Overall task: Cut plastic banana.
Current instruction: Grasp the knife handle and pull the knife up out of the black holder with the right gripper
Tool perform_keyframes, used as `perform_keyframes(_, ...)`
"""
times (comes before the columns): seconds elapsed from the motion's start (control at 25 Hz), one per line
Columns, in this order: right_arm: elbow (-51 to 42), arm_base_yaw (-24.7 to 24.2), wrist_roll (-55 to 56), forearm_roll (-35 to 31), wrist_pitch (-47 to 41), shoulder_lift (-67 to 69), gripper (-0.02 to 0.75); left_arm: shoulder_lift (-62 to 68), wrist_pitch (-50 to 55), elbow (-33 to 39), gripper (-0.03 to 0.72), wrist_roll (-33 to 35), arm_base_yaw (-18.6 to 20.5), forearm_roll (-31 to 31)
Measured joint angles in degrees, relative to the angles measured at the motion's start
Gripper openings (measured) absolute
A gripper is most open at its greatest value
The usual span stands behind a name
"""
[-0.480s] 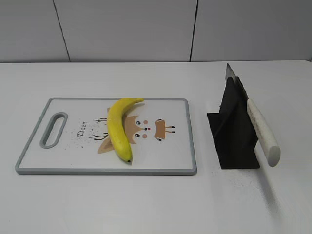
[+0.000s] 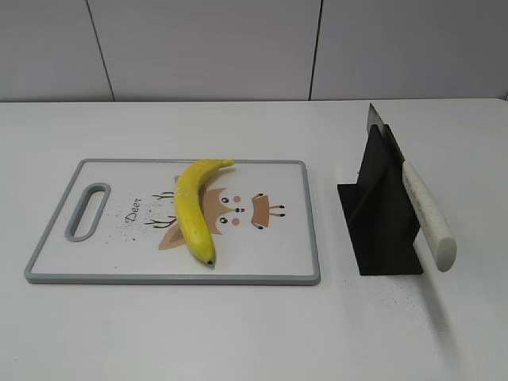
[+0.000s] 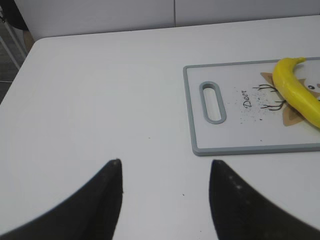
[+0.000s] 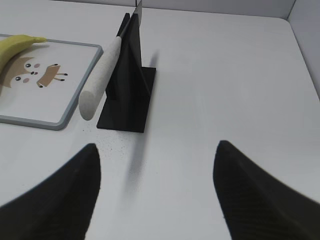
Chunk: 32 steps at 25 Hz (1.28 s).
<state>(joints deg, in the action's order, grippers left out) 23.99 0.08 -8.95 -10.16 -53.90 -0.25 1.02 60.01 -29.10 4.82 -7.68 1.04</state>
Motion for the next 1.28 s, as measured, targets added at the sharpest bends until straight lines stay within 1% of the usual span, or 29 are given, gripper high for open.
perform_keyframes(1.28,0.00,0.00,0.00,0.00,0.00,0.00,0.552,0.00,0.00,0.00,0.527,0.00,0.00,0.00)
